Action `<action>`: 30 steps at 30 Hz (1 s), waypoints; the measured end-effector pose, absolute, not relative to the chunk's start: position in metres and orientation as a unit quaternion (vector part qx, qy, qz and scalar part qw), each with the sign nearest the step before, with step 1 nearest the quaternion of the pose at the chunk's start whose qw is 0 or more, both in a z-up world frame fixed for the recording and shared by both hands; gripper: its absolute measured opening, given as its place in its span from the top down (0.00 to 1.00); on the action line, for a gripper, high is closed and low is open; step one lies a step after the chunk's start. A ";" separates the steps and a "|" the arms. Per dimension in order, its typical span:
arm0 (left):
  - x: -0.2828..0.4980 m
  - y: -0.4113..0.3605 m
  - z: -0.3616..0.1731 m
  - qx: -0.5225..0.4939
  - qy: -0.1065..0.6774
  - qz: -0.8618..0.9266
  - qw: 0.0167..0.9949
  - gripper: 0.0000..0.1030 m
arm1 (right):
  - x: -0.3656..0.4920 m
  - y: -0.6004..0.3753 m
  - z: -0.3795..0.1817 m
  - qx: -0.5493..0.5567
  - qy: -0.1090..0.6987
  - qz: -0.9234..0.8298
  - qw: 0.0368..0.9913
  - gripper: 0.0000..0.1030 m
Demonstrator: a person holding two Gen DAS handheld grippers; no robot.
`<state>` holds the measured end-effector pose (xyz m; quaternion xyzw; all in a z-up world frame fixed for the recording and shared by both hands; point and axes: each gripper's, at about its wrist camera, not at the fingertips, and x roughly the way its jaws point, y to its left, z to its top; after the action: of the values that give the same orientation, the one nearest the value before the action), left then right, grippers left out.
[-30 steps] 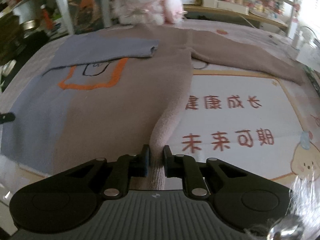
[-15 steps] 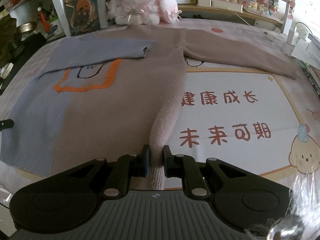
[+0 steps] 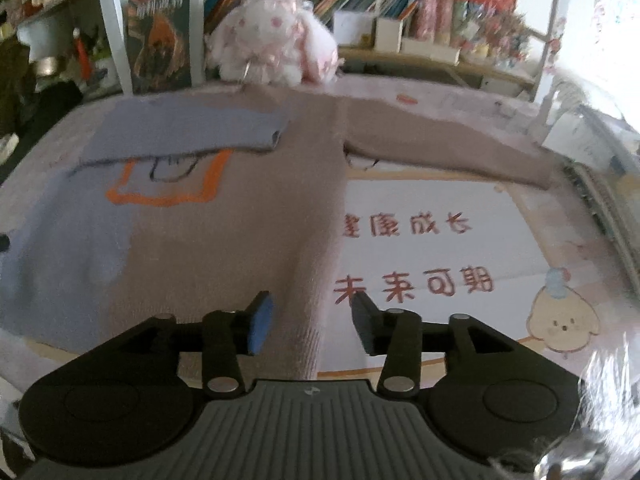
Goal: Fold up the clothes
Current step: 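Open both tools and move the right tool to the pink sleeve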
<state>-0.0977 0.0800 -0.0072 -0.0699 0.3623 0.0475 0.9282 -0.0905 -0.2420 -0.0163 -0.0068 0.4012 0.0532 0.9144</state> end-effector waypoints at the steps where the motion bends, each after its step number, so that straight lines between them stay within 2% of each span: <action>1: -0.100 0.076 -0.005 -0.068 0.362 0.038 0.929 0.82 | -0.094 -0.241 -0.013 -0.006 0.396 0.052 0.917 0.54; 2: -0.102 0.071 -0.003 -0.066 0.361 0.029 0.930 0.79 | -0.099 -0.239 -0.010 -0.008 0.391 0.051 0.919 0.53; 4: -0.107 0.061 -0.001 -0.046 0.358 0.009 0.933 0.65 | -0.107 -0.234 -0.005 -0.015 0.381 0.050 0.923 0.47; 6: -0.112 0.054 -0.001 -0.025 0.353 -0.006 0.935 0.57 | -0.115 -0.229 -0.001 -0.025 0.371 0.047 0.927 0.41; 7: -0.114 0.051 -0.001 -0.018 0.352 -0.013 0.936 0.55 | -0.119 -0.226 0.000 -0.032 0.367 0.043 0.929 0.35; 9: -0.118 0.048 -0.002 -0.011 0.354 -0.022 0.935 0.54 | -0.126 -0.221 -0.001 -0.044 0.365 0.033 0.929 0.31; 11: -0.122 0.048 -0.004 -0.006 0.357 -0.027 0.934 0.49 | -0.132 -0.219 -0.004 -0.048 0.371 0.025 0.927 0.28; 13: -0.126 0.048 -0.004 -0.004 0.356 -0.030 0.934 0.37 | -0.138 -0.218 -0.007 -0.050 0.376 0.017 0.925 0.26; 15: -0.129 0.048 -0.003 -0.004 0.353 -0.035 0.935 0.32 | -0.143 -0.218 -0.008 -0.048 0.379 0.009 0.924 0.25; 30: -0.125 0.026 -0.004 0.010 0.349 -0.081 0.934 0.20 | -0.165 -0.229 -0.007 -0.044 0.380 -0.038 0.923 0.21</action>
<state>-0.1253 0.0264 -0.0041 0.0103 0.3491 -0.0812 0.9335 -0.1650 -0.2289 -0.0068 -0.0440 0.3796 -0.0375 0.9233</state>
